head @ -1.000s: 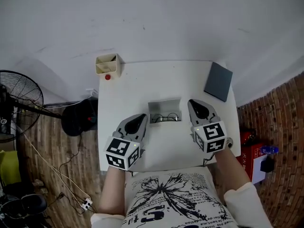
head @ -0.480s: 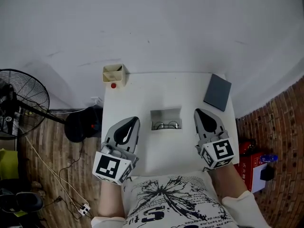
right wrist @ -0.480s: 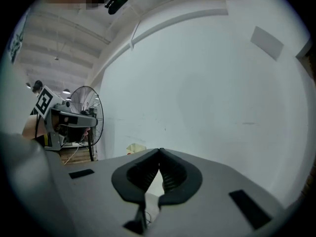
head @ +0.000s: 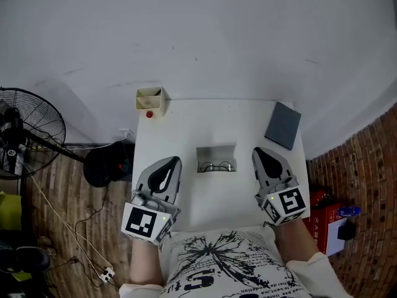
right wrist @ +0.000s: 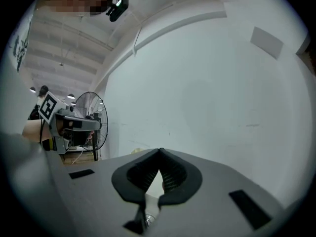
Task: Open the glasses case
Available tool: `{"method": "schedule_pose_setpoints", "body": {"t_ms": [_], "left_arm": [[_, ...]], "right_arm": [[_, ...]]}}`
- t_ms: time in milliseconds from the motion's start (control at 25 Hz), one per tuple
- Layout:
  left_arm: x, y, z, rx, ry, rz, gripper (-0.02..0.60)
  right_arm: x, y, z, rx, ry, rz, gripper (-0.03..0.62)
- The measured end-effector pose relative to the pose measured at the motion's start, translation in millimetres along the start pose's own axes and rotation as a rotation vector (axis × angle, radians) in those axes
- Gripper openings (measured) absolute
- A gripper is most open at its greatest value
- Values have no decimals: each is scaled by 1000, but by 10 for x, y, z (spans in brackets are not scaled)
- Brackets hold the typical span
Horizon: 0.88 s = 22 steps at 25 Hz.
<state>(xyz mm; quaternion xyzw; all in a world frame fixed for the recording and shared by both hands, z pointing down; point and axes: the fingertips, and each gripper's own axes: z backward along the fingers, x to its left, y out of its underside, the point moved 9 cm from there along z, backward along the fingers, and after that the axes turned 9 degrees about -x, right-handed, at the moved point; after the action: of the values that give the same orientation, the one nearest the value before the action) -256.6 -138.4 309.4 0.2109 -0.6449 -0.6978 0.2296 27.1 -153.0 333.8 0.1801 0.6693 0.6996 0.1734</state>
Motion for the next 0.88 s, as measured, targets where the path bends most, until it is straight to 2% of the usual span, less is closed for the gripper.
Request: {"method": "schedule_pose_setpoints", "body": {"t_ms": [880], "left_arm": [[64,181,-25,49,-2,10,14]], "right_arm": [[121,196,-45,35,-3,-7,11]]}}
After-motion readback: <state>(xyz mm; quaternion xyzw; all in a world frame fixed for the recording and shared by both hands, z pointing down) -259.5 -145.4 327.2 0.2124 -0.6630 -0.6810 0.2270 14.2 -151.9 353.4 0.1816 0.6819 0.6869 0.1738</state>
